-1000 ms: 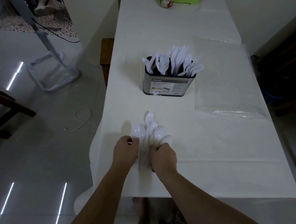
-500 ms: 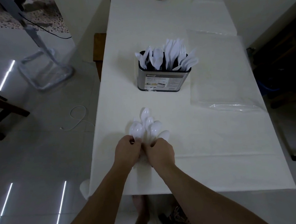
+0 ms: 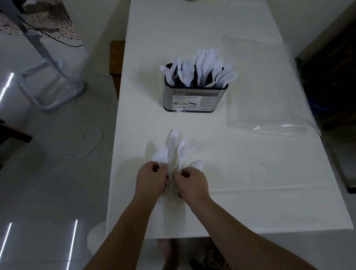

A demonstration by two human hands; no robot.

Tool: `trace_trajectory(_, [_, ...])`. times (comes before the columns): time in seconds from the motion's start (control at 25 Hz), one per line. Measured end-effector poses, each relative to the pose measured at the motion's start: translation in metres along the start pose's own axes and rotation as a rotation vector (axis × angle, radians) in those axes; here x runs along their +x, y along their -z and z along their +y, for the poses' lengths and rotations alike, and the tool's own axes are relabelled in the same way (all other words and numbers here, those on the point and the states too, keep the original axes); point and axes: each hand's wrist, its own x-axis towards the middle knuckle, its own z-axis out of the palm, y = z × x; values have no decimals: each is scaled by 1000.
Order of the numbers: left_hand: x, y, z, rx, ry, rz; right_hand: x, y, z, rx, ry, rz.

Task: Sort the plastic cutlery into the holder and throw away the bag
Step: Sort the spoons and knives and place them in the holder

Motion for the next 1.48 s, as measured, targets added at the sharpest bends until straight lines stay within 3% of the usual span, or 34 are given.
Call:
trace_trajectory(0.2, [3,-5,16,80,-168,-19,-7,9,-3,-22,187,-94])
trace_trajectory(0.32, [8,-5,17,92,-160,-38,-4,12,-6,-77,241,-112])
trace_trajectory(0.56, [13,-2,20,-82,-10,-112,-5,15,-6,40,151,-131])
trace_trajectory(0.8, [9,-6,26,-106,24,-234,-6,22,-1,145,3,-96])
trace_trajectory(0.96, [9,-11,27,-84,42,-219,-7,25,-1,198,-45,-97])
trace_trajectory(1.24, [8,-13,24,-202,133,-174,-1,25,6,228,-69,22])
trace_trajectory(1.48, [10,-12,23,-189,151,-137,17,42,15,-46,-10,230])
